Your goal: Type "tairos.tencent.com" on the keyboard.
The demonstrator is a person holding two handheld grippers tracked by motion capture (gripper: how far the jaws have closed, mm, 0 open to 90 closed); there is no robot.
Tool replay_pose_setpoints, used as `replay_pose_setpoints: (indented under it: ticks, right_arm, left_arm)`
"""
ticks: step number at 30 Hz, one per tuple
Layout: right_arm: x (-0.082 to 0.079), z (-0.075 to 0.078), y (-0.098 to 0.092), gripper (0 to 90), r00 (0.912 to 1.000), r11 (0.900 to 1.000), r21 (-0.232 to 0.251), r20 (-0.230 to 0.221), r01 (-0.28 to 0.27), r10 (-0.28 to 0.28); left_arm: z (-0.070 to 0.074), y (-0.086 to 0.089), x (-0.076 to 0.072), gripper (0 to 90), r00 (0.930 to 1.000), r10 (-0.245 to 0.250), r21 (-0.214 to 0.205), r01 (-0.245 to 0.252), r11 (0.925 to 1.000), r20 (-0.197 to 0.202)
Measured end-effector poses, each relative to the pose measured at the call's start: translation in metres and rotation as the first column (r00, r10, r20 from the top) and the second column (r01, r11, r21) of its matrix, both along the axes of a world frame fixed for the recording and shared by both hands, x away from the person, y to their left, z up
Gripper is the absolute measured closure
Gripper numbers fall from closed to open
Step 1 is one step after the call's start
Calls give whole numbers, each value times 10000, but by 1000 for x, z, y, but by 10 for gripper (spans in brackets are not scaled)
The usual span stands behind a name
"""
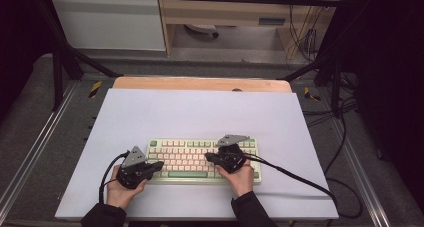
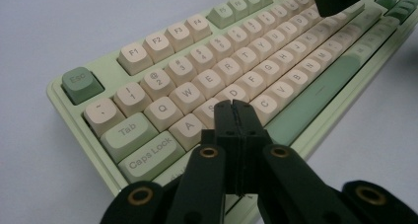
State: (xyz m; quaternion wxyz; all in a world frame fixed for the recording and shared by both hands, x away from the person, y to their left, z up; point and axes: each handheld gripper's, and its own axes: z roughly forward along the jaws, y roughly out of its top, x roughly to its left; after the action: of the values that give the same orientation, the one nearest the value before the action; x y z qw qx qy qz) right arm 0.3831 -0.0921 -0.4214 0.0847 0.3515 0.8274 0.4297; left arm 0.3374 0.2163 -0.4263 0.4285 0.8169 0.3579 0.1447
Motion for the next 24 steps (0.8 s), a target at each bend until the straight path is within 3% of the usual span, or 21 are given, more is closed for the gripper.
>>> replay_pose_setpoints:
  ticks: [10, 24]
  right_arm:
    - [7, -7, 2, 900, 9996, 9995, -168, -130, 250, -252]
    - [9, -11, 4, 900, 9998, 9995, -261, -113, 175, -178]
  left_arm:
    - [0, 0, 1, 900, 10000, 22, -29, -22, 10000, -24]
    - [0, 0, 1, 900, 10000, 15, -22, -15, 10000, -15]
